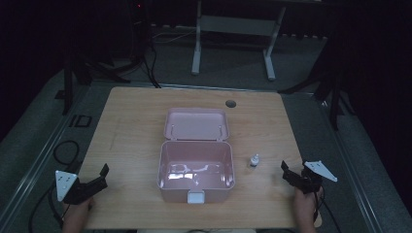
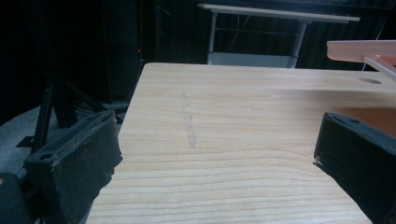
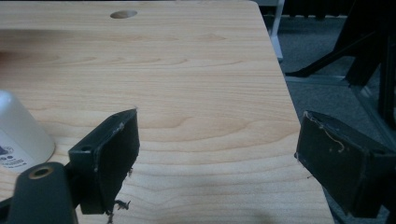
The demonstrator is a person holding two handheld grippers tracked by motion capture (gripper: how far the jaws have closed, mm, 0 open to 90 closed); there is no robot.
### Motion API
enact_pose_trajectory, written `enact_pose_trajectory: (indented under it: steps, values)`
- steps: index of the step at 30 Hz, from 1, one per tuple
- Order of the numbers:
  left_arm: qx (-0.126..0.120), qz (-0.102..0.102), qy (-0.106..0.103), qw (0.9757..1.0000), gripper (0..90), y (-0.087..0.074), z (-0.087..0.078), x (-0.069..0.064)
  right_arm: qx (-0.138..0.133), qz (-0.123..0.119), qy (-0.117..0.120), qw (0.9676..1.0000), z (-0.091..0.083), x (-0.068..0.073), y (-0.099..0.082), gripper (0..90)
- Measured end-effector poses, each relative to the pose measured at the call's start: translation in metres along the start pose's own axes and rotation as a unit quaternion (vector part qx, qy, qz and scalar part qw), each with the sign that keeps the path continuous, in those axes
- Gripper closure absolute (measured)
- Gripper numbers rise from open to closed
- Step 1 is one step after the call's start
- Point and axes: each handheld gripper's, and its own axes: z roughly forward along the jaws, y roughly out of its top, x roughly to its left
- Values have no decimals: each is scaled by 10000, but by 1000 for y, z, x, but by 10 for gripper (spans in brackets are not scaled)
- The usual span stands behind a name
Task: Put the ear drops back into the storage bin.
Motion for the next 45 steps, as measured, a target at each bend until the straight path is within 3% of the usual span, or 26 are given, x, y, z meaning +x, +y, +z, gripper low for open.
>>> enact_pose_trajectory:
  steps: [3,10,13,16,20,23,26,27,28,29,38,39,40,41,45]
  values:
    - [2,-7,-1,10000,5,0,0,0,22,68,37,10000,0,-1,0,129]
    - [-1,-14,-7,10000,5,0,0,0,386,-102,382,9985,7,0,3,130]
    - [-4,-17,-8,10000,4,0,0,0,703,-257,640,9951,11,3,3,130]
    - [-6,-15,-8,10000,5,0,0,0,929,-329,689,9927,13,5,3,131]
    - [-5,-30,-7,10000,5,0,0,1,1216,-452,951,9870,13,6,7,131]
    - [1,-41,-15,10000,4,0,0,1,1501,-730,1001,9809,13,8,13,133]
    - [2,-42,-21,10000,4,0,0,1,1904,-973,1033,9714,12,11,19,133]
    - [2,-42,-21,10000,5,0,0,1,1904,-973,1033,9714,12,11,19,133]
    - [2,-42,-21,10000,5,0,0,1,2037,-1034,1056,9678,12,12,21,133]
    - [-1,-44,-22,10000,5,0,0,1,2280,-1108,1127,9608,11,13,25,130]
    - [-5,-38,-38,10000,5,0,0,1,3213,-1519,1189,9271,5,19,45,123]
    - [-5,-38,-38,10000,5,0,0,1,3213,-1519,1189,9271,5,19,45,123]
    - [-6,-36,-38,10000,5,0,0,1,3316,-1566,1176,9229,4,20,47,123]
    - [-4,-37,-39,10000,5,0,0,1,3496,-1649,1151,9151,2,22,50,123]
    - [-1,-38,-38,10000,5,0,0,1,3855,-1800,1166,8974,-1,25,55,123]
